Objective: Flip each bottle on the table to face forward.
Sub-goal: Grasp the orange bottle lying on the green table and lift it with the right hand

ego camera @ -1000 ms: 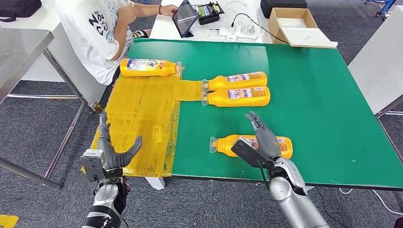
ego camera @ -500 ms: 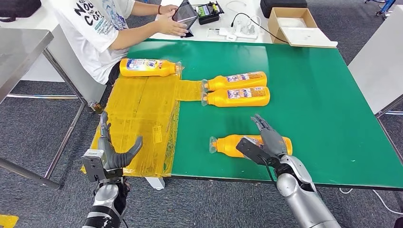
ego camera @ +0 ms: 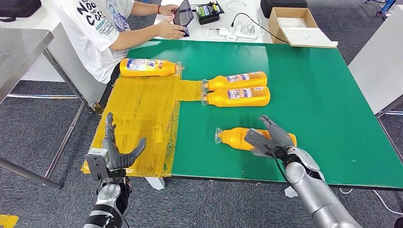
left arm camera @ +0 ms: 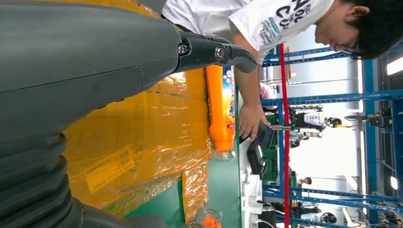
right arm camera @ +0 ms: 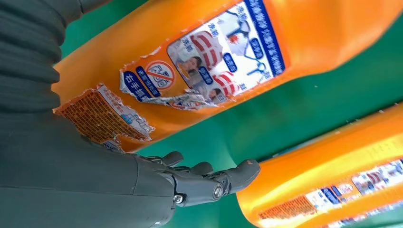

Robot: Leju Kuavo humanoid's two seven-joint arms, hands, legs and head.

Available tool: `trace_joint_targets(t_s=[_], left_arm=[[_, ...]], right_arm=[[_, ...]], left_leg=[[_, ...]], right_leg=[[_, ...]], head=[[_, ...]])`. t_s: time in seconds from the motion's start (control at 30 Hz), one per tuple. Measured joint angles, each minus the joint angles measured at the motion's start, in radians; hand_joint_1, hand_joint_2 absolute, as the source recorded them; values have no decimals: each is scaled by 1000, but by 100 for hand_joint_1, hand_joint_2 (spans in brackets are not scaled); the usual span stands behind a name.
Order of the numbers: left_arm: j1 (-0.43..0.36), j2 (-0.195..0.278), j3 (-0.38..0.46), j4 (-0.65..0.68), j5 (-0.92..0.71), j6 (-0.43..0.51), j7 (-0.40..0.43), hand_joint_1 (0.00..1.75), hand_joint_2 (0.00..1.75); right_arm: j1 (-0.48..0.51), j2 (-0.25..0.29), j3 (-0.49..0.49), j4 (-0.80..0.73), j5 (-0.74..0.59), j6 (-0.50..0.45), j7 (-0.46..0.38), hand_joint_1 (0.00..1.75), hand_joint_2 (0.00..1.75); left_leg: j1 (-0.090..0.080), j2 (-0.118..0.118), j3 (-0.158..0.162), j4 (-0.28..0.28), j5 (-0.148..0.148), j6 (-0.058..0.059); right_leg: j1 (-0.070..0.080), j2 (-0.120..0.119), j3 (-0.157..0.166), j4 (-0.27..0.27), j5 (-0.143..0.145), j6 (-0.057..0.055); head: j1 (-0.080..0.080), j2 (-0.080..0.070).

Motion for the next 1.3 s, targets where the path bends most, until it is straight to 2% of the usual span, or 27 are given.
trace_joint_targets(t_s=[0.2,0.63,0.77,0.8,0.9,0.93,1.0,1.13,1.3], left_arm=[[-4,0,0,21,7,-4,0,0,175],[-5,0,0,24,8,-5,0,0,175],[-15,0,0,49,14,-15,1,0,175],[-20,0,0,59,18,-19,2,0,175],[-44,-2,0,113,47,-40,1,0,175],[-52,-3,1,127,56,-45,0,0,175],[-61,-5,1,141,65,-49,-2,0,175],[-66,-8,1,151,66,-49,-3,0,175],[-70,-10,1,160,70,-52,-3,0,175]], right_arm=[[-35,-8,18,54,-4,18,7,0,175],[-41,-9,22,62,-3,20,7,0,175],[-104,-27,63,133,-3,101,7,0,175],[-133,-35,85,157,0,135,4,13,175],[-279,-64,216,244,-2,296,-5,125,175],[-317,-70,259,263,-9,331,-6,150,175],[-349,-74,309,282,-21,351,-6,150,175],[-367,-74,348,298,-24,352,-6,174,175],[-379,-73,384,312,-42,340,-6,175,175]], left_leg=[[0,0,0,0,0,0],[0,0,0,0,0,0],[0,0,1,0,0,0],[0,0,1,0,0,0],[0,0,1,0,0,0],[0,0,1,0,0,0],[0,0,1,0,0,0],[0,0,1,0,0,0],[0,0,1,0,0,0]], right_leg=[[0,0,0,0,0,0],[0,0,0,0,0,0],[0,0,1,0,0,0],[0,0,2,0,0,0],[0,0,1,0,0,0],[0,0,1,0,0,0],[0,0,1,0,0,0],[0,0,1,0,0,0],[0,0,1,0,0,0]], head=[[0,0],[0,0],[0,0],[0,0],[0,0],[0,0],[0,0],[0,0],[0,0]])
